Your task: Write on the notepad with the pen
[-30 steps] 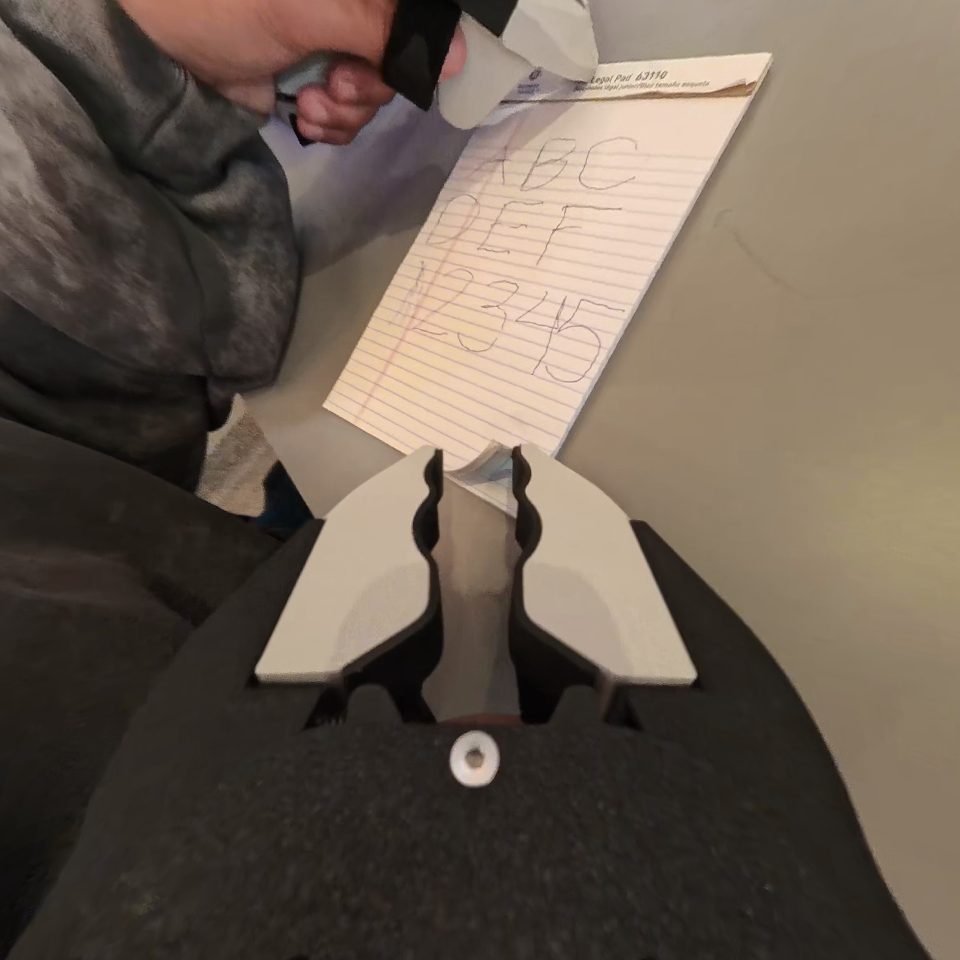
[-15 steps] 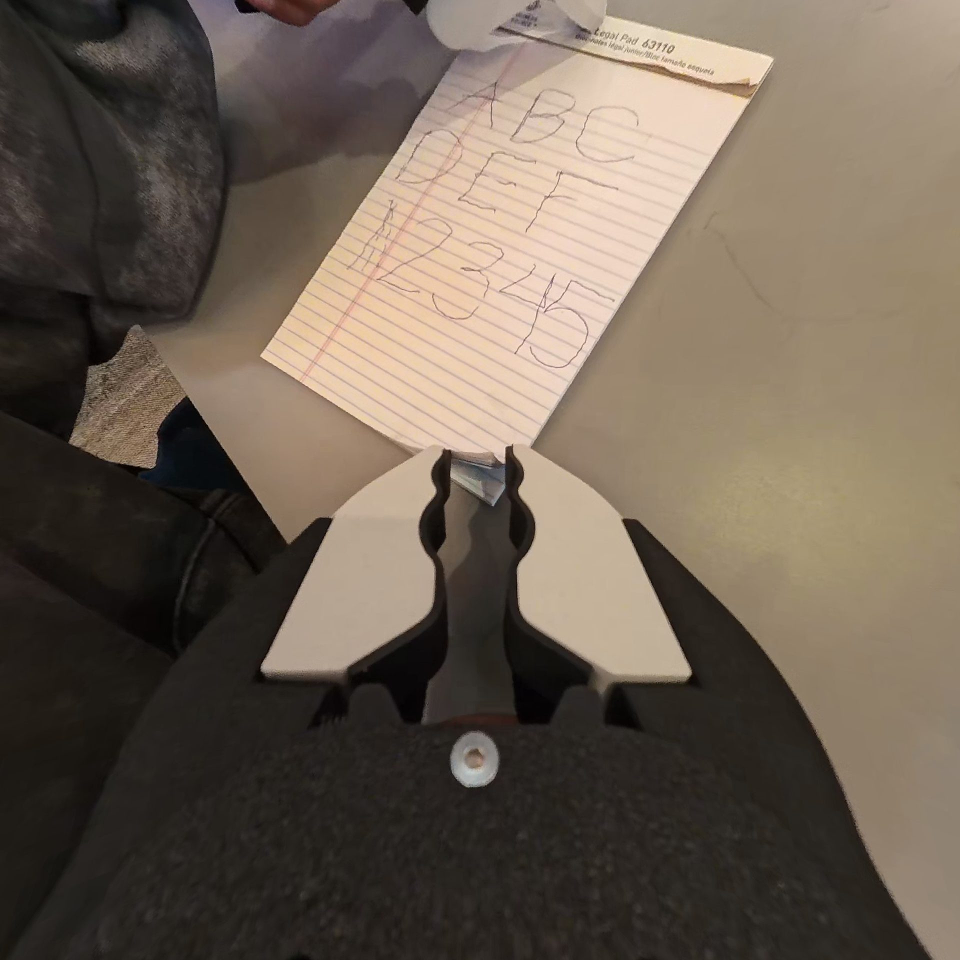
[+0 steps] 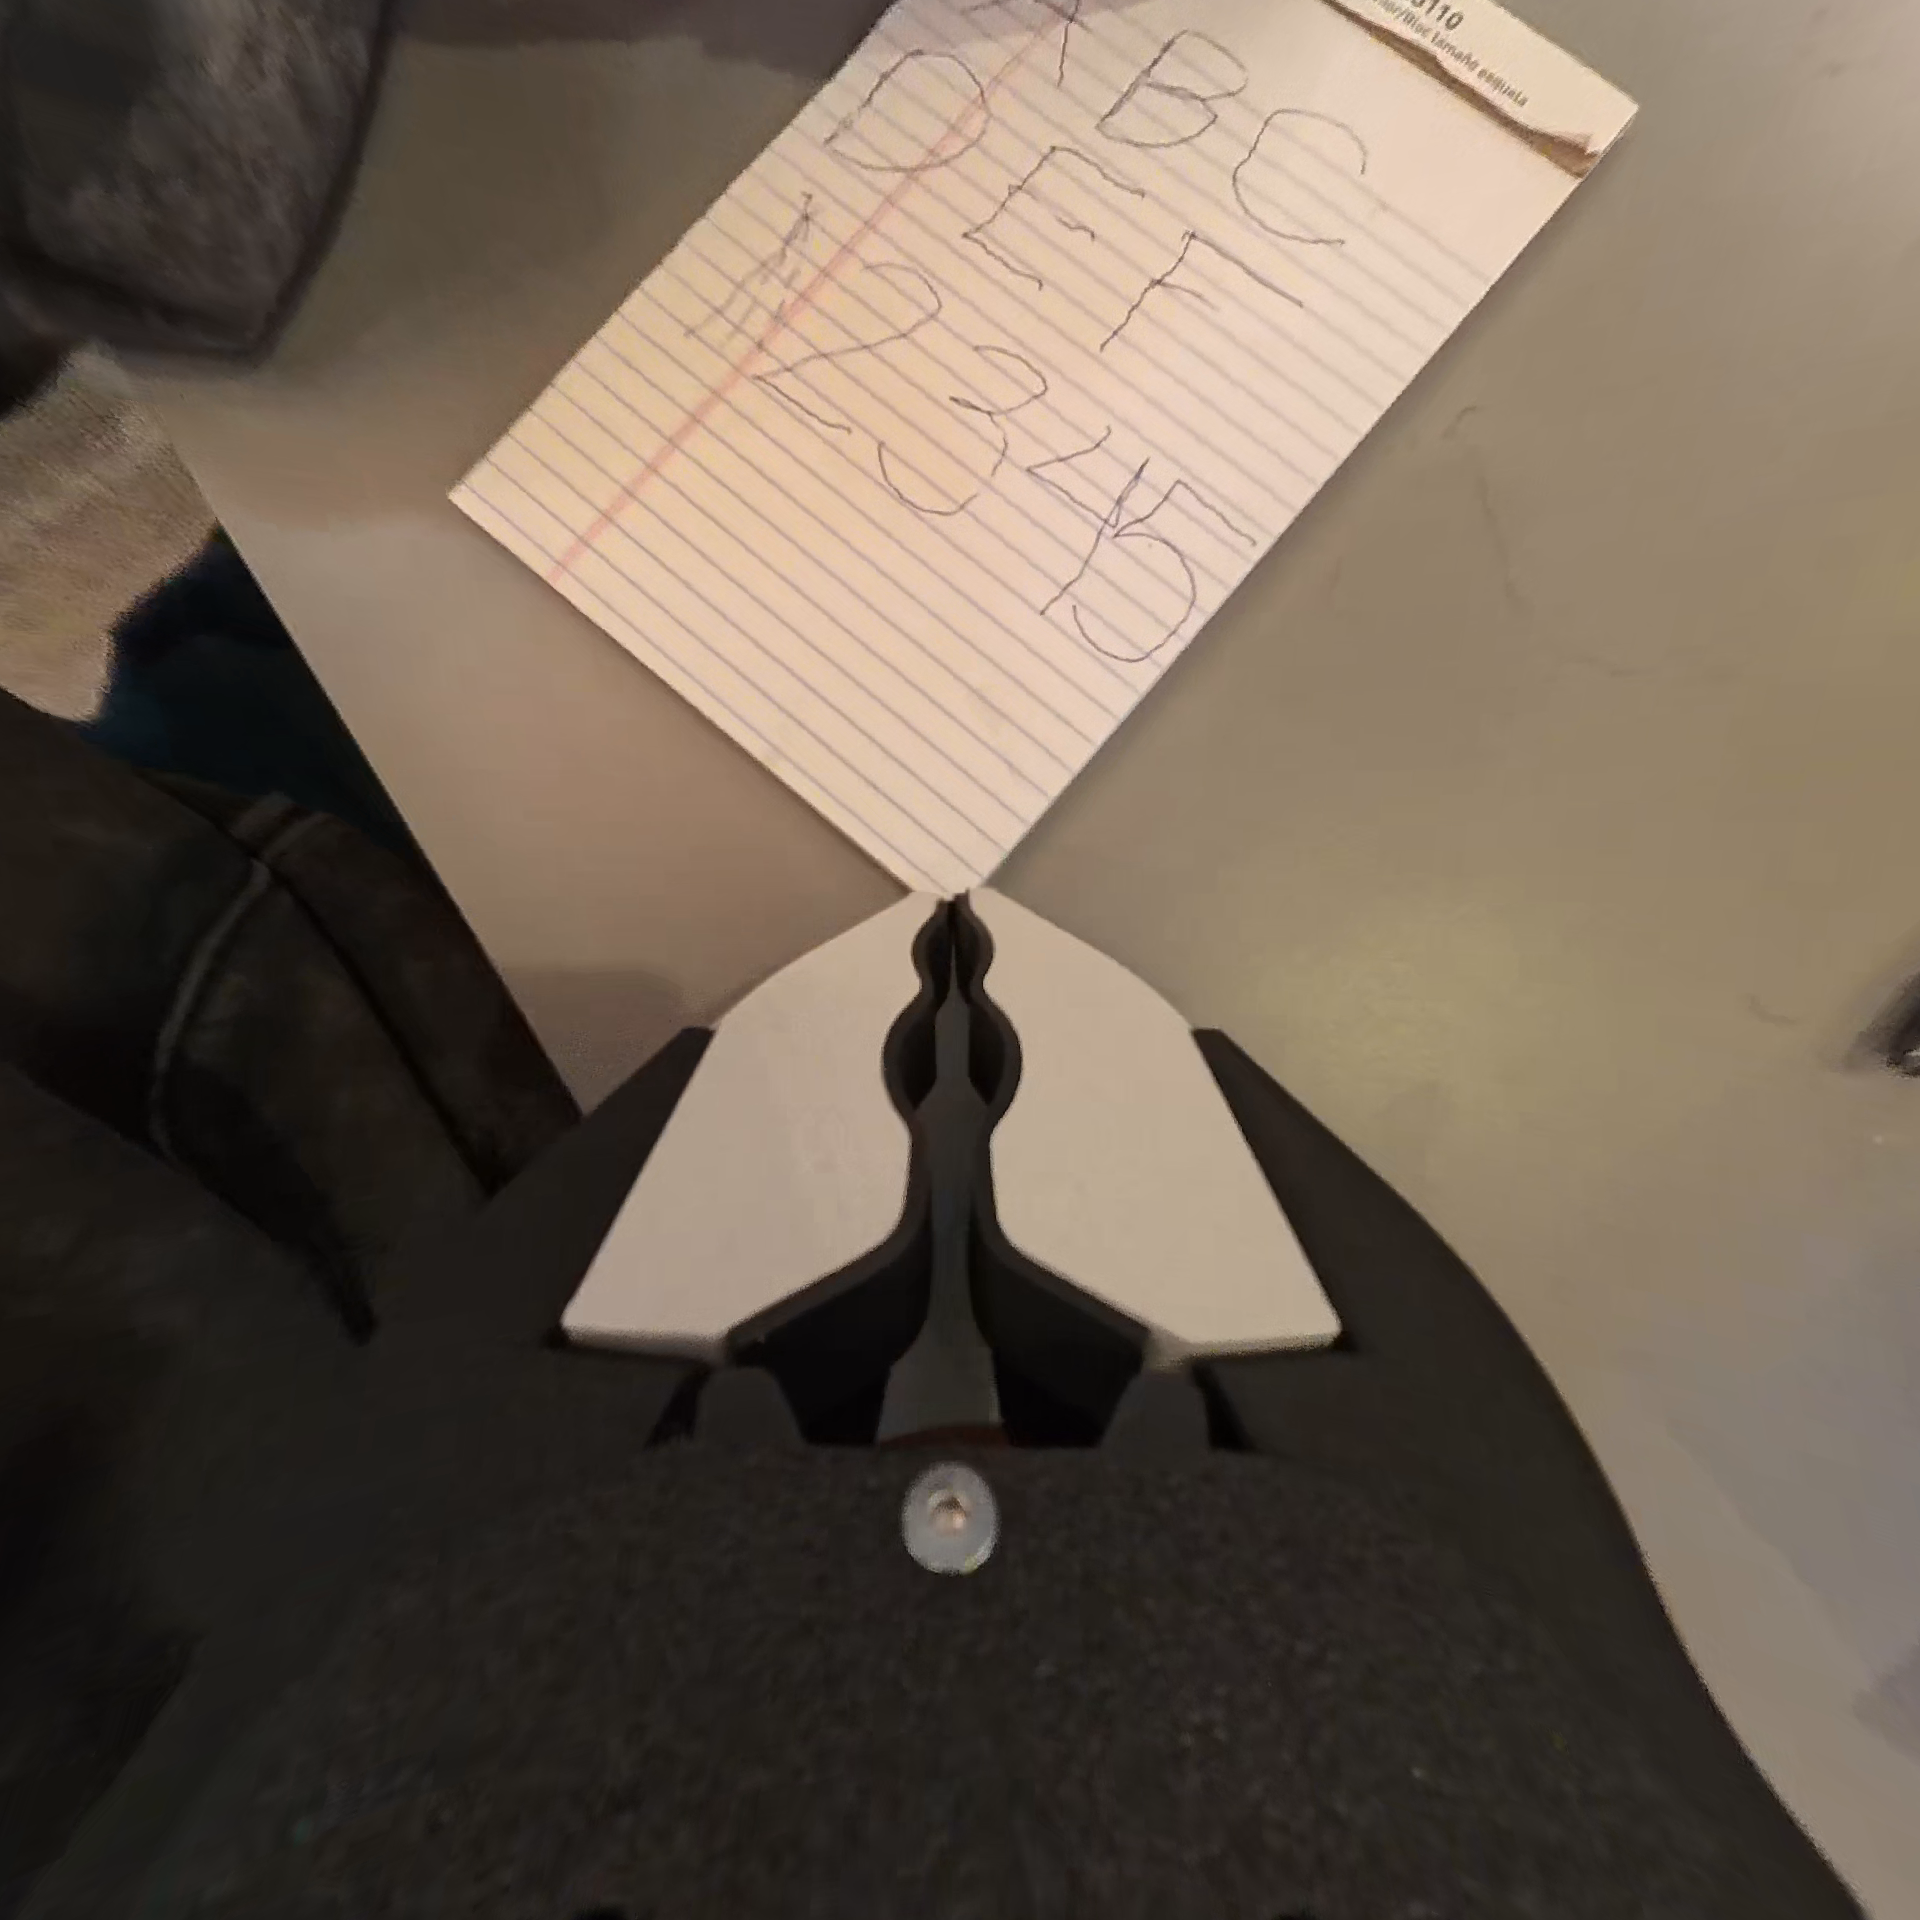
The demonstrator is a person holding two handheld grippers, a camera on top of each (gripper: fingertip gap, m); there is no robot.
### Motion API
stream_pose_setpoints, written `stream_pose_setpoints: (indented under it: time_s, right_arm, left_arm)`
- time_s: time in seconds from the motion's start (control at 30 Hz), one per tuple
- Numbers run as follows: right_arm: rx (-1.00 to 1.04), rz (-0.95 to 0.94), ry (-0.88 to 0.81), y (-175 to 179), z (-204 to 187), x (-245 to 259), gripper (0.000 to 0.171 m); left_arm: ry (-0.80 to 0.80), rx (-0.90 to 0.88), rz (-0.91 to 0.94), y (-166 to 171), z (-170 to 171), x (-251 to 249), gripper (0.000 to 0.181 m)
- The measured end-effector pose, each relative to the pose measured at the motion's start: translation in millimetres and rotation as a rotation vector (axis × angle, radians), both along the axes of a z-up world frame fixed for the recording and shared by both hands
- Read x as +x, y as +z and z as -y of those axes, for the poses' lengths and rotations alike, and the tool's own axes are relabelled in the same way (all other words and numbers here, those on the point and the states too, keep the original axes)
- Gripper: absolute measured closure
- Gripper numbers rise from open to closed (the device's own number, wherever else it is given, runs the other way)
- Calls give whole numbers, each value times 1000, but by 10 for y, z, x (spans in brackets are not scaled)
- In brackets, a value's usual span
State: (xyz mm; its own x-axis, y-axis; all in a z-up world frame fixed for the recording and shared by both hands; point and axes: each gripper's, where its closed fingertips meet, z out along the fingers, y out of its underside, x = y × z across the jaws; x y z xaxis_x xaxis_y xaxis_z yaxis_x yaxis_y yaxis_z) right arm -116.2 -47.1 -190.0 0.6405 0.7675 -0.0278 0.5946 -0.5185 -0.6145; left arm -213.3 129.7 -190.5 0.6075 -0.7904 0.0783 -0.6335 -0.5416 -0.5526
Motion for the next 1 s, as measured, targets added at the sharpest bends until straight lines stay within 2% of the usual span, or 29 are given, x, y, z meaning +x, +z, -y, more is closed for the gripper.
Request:
stream_pose_setpoints:
  time_s: [0.1,0.27,0.37,0.73,1.0]
  right_arm:
    - [63,44,117,66,59,-18,171]
    - [189,163,244,68,30,-6,155]
    - [171,221,306,-15,12,23,158]
    - [187,236,361,18,-14,-21,161]
    - [184,253,395,-9,8,-41,171]
  left_arm:
    - [0,0,1,0,1,1,181]
    - [-1,0,0,1,1,0,181]
    - [-2,-1,2,0,2,0,181]
    - [-4,-9,13,2,3,-1,181]
    - [-3,-8,12,1,3,-2,181]
